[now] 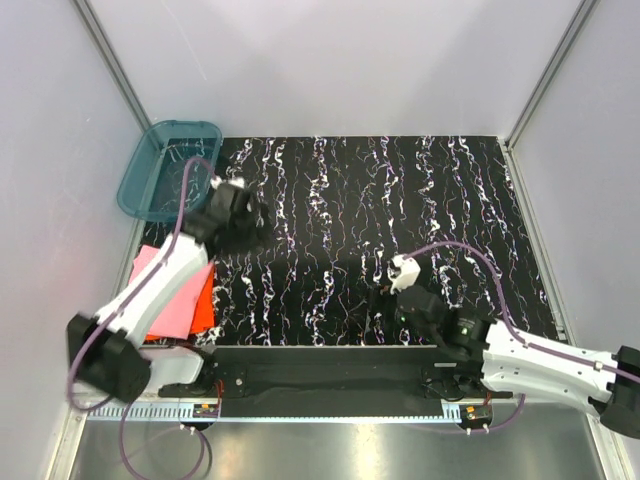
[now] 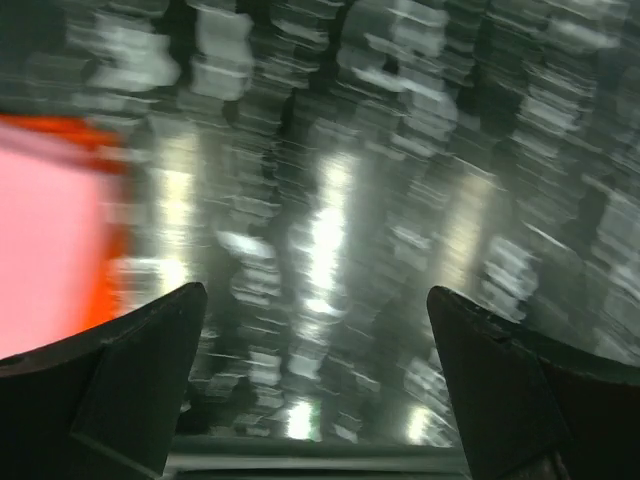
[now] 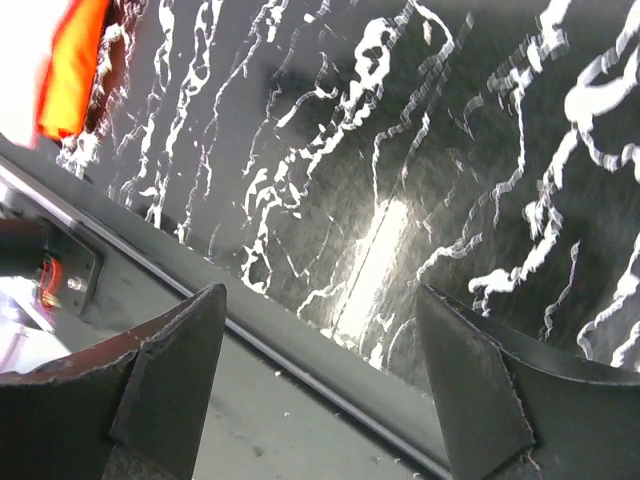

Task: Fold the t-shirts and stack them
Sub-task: Reset both grippers

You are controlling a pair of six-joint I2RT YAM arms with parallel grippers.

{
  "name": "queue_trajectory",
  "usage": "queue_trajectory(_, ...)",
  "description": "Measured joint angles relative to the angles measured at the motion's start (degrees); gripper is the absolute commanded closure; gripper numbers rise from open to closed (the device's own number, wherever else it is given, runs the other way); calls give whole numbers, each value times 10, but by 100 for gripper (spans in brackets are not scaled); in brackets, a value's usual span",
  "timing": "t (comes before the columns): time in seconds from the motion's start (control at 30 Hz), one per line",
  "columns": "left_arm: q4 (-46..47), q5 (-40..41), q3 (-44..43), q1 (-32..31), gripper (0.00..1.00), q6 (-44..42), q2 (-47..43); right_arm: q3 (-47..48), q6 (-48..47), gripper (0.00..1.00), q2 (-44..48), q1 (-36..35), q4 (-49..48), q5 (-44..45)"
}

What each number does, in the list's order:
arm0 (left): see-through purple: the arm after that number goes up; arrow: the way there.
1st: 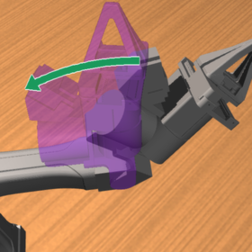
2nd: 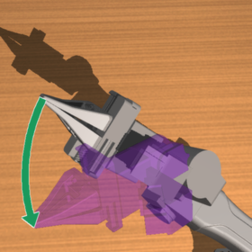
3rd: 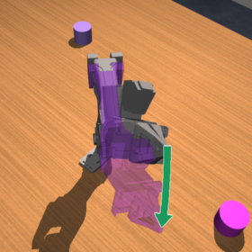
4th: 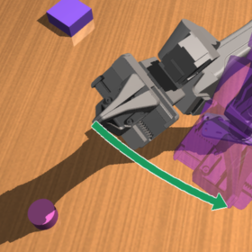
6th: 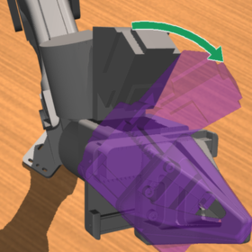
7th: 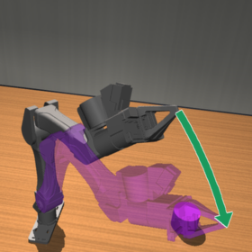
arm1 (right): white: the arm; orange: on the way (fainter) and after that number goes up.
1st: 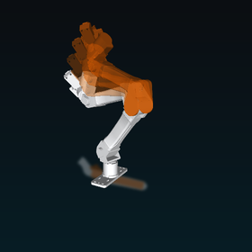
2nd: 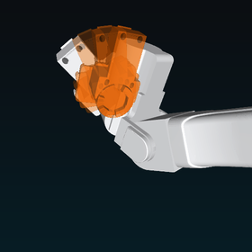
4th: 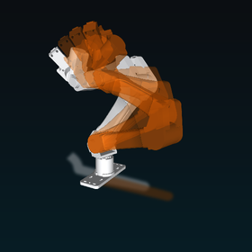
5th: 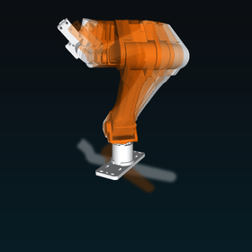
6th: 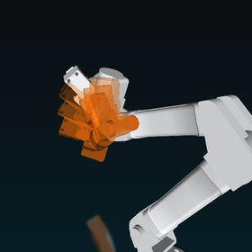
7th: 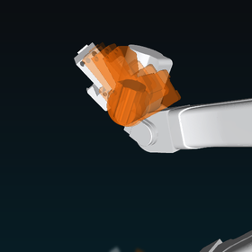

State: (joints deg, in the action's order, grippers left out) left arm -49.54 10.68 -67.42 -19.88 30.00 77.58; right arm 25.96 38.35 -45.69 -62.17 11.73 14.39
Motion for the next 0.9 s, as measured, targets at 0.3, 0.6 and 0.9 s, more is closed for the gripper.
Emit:
queue_trajectory(0.3,371,-246,419,-185,1,227,-186,-151,210,7,266,1,1,57)
queue_trajectory(0.6,806,-288,653,-198,1,438,-422,-225,379,0,397,3,-39,49)
queue_trajectory(0.9,1083,-295,653,-200,1,536,-551,-231,431,0,442,3,-77,-15)
